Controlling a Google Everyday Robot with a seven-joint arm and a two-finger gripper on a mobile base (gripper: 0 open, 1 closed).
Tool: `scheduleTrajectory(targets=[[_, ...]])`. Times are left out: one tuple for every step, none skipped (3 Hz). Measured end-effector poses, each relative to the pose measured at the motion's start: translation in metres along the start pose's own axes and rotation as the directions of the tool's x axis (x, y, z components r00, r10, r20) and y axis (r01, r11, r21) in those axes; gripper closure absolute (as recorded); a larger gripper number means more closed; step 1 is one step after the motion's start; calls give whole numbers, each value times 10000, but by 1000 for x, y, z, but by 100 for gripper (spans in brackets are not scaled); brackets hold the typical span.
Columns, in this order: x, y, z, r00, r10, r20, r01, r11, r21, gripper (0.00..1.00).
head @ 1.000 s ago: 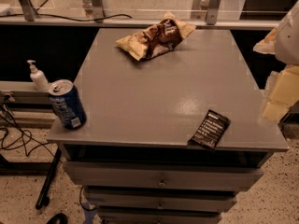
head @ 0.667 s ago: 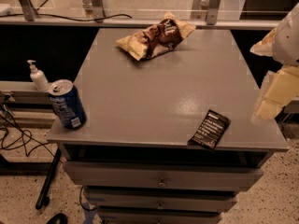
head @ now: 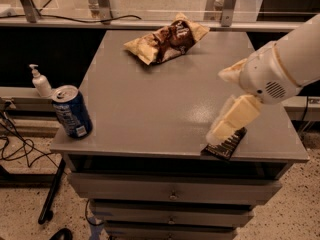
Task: Pick pepsi can
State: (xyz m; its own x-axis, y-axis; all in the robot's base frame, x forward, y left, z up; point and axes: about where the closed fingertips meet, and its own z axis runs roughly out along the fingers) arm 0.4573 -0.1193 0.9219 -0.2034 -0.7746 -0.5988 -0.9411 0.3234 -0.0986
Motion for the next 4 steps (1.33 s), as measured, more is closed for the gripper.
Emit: scheduleTrajectory(targets=[[-40,20,48,9767,-376,2112,458,9984,-337,0],[-78,23,50,9498,-656,3058,721,9973,-103,0],[-78,24,50,9498,-657,3058,723,9973,-102,0],[-91,24,63,9398,-788,3326,845,9964,-26,0]])
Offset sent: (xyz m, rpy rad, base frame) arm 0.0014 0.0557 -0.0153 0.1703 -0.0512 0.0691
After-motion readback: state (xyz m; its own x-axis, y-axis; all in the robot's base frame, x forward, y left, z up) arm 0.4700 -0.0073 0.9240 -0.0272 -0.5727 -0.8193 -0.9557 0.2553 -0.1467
